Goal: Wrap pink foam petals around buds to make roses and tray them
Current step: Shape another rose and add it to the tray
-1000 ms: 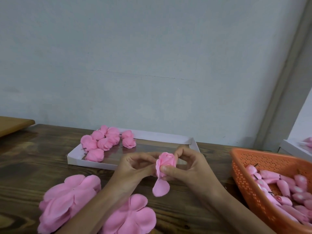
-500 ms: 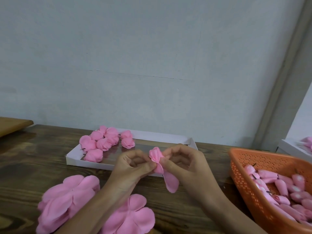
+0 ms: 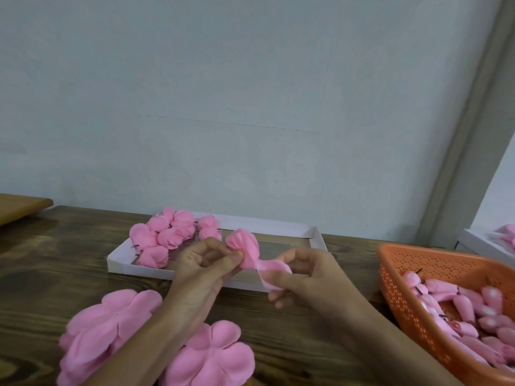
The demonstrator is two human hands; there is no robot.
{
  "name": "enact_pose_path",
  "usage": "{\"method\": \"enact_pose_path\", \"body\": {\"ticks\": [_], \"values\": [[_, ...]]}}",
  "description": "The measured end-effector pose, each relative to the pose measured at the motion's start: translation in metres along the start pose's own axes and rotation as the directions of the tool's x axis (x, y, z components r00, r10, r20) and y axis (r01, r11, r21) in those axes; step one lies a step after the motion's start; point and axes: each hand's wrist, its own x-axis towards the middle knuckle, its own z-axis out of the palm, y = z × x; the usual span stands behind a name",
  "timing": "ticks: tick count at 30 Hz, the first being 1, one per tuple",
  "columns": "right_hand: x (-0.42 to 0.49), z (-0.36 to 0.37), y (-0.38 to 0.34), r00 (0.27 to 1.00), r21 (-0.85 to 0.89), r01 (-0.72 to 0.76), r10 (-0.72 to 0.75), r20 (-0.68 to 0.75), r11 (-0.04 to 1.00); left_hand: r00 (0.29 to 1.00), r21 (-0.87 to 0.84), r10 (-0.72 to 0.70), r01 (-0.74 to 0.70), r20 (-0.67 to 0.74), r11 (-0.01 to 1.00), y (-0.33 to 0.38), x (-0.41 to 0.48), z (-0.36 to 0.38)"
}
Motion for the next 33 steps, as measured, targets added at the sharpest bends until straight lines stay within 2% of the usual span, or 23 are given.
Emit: {"method": "enact_pose_path", "body": {"ticks": [6, 12, 18, 24, 29, 33], "values": [[-0.009, 0.011, -0.005, 0.963, 0.099, 0.212, -0.19, -0.189, 0.972, 0.991, 0.265, 0.122, -0.104, -0.05, 0.959, 0.005, -0.006, 0.014], [-0.011, 0.016, -0.003, 0.94, 0.117, 0.25, -0.212, -0.268, 0.961, 0.972, 0.309, 0.219, -0.183, -0.086, 0.933, 0.008, -0.011, 0.027], [-0.008, 0.016, 0.005, 0.941, 0.062, 0.227, -0.203, -0.272, 0.972, 0.935, 0.332, 0.304, -0.233, -0.181, 0.914, 0.0, -0.012, 0.03], [-0.004, 0.009, 0.005, 0.947, -0.071, 0.196, -0.208, -0.247, 0.978, 0.923, 0.334, 0.328, -0.249, -0.203, 0.909, -0.002, -0.017, 0.034], [-0.007, 0.014, 0.001, 0.959, 0.05, 0.246, -0.236, -0.16, 0.968, 0.914, 0.341, 0.365, -0.29, -0.18, 0.894, -0.006, -0.019, 0.039], [-0.01, 0.016, -0.002, 0.944, 0.122, 0.308, -0.288, -0.159, 0.943, 0.917, 0.356, 0.371, -0.301, -0.146, 0.885, -0.003, -0.021, 0.04]]}}
